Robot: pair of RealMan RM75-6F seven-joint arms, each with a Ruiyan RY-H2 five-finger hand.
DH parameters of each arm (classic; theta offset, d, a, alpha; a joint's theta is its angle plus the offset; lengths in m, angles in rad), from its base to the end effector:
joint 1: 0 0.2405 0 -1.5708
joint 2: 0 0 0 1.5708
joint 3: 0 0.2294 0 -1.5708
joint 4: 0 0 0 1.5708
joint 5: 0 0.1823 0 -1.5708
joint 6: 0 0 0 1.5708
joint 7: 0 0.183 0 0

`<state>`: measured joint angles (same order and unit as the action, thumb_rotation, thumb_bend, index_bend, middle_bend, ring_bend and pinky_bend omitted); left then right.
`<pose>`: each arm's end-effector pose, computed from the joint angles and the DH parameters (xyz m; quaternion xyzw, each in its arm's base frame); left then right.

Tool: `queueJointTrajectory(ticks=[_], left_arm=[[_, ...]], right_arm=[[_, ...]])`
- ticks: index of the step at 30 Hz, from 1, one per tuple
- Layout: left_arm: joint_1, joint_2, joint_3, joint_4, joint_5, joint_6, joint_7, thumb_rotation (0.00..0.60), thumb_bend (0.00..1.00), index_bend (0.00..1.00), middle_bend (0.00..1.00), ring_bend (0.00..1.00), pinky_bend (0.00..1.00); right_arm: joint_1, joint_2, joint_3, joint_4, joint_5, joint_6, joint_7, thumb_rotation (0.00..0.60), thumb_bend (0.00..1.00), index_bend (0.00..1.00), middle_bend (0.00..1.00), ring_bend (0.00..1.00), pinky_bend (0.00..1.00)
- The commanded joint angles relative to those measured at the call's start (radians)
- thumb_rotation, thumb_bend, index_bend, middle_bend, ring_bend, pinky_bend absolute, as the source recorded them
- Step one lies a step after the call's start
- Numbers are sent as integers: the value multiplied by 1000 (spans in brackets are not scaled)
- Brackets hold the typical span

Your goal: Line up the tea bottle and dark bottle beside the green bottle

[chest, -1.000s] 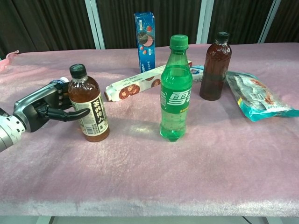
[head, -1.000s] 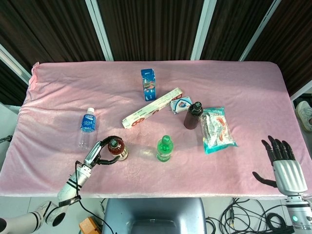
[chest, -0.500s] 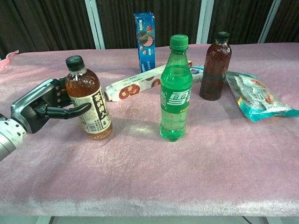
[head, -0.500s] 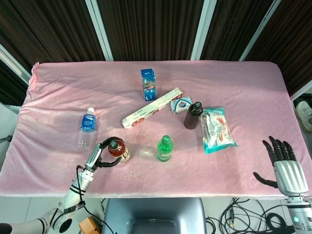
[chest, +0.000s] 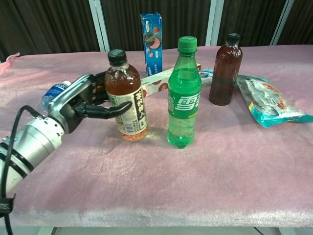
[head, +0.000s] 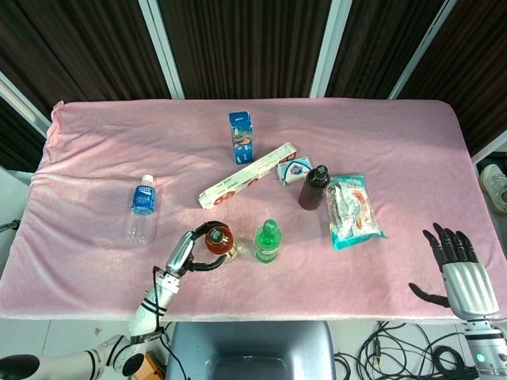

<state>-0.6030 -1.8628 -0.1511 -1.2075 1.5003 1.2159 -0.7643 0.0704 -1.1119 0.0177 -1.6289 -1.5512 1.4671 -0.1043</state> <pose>-0.0968 0.3133 -0.0428 -0.4795 -0.6099 -0.6186 0.1245 -0.2723 -0.2052 0.1611 0.6344 -0.3654 0.3516 0.5834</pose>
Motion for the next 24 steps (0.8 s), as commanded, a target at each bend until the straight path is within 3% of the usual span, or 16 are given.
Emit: queueJointTrajectory(ticks=[1, 14, 24], left_arm=[[-25, -33, -30, 5, -23, -20, 37, 600, 532, 794, 805, 572, 545], [-26, -63, -29, -1, -66, -75, 8, 600, 531, 794, 805, 572, 539], [-45, -97, -29, 69, -58, -104, -50, 600, 524, 792, 779, 545, 511]], right_arm=[[-8, 15, 1, -1, -10, 21, 35, 600, 219, 0, 0, 0, 36], [-30, 61, -10, -6, -32, 55, 77, 600, 219, 0, 0, 0, 36], [-44, 84, -11, -15, -28, 68, 90, 600, 219, 0, 0, 0, 36]])
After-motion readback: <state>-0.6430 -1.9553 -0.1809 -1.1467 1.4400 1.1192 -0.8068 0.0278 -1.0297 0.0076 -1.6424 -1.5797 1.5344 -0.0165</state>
